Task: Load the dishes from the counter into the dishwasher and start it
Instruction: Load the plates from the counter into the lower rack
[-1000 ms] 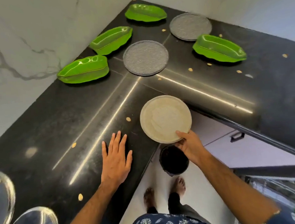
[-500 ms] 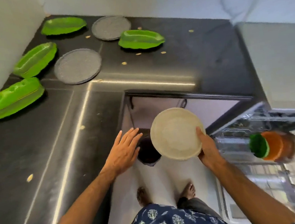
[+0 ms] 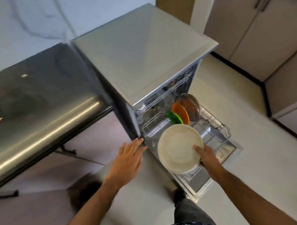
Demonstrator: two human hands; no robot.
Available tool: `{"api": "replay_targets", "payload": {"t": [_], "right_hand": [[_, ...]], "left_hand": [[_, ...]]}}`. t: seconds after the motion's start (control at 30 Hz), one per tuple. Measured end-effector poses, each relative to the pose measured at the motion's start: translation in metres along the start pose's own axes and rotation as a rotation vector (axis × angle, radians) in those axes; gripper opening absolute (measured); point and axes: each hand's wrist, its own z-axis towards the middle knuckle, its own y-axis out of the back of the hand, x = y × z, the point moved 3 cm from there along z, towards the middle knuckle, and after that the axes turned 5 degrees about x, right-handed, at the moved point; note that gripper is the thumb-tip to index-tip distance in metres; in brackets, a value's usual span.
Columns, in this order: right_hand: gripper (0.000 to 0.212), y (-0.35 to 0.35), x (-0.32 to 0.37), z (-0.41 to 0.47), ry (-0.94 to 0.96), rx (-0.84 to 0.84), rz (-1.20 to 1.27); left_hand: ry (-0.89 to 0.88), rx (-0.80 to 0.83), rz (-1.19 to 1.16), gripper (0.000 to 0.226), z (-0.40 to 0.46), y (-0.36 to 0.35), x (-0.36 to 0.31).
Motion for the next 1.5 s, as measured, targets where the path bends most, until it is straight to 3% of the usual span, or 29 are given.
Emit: {"api": "replay_targets", "payload": {"t": [0.17, 0.4, 0.63, 0.9, 1.13, 1.33, 1.5], "right_hand": [[0.043, 0.092, -0.004, 0.062, -0.070, -0.076, -0.095], [0.043, 0.146, 0.007, 0.149, -0.024, -0.110, -0.380], [0.036, 0.157, 0.003, 0.250, 0.146, -0.182, -0.715], [0.041, 0.147, -0.031, 0.357, 0.355, -0.256, -0.835], [0.047, 0.113, -0.032, 0.412, 0.415, -0.263, -0.756], [0.055, 0.062, -0.016, 0.460, 0.497, -0.178, -0.903], [0.044, 0.030, -0.017, 0.508, 0.407, -0.158, -1.061]], "left_hand": [[-0.164, 0.066, 0.066, 0.041, 0.133, -0.010, -0.042], [-0.145, 0.220, 0.118, 0.043, 0.274, -0.017, -0.061], [-0.186, 0.490, 0.175, 0.049, 0.368, -0.160, -0.065], [-0.196, 0.449, 0.357, 0.079, 0.490, -0.292, -0.023], [-0.140, 0.509, 0.301, 0.077, 0.503, -0.328, 0.022], [-0.197, 0.443, 0.241, 0.080, 0.493, -0.329, 0.037], [-0.182, 0.388, 0.175, 0.071, 0.485, -0.328, 0.043]]}}
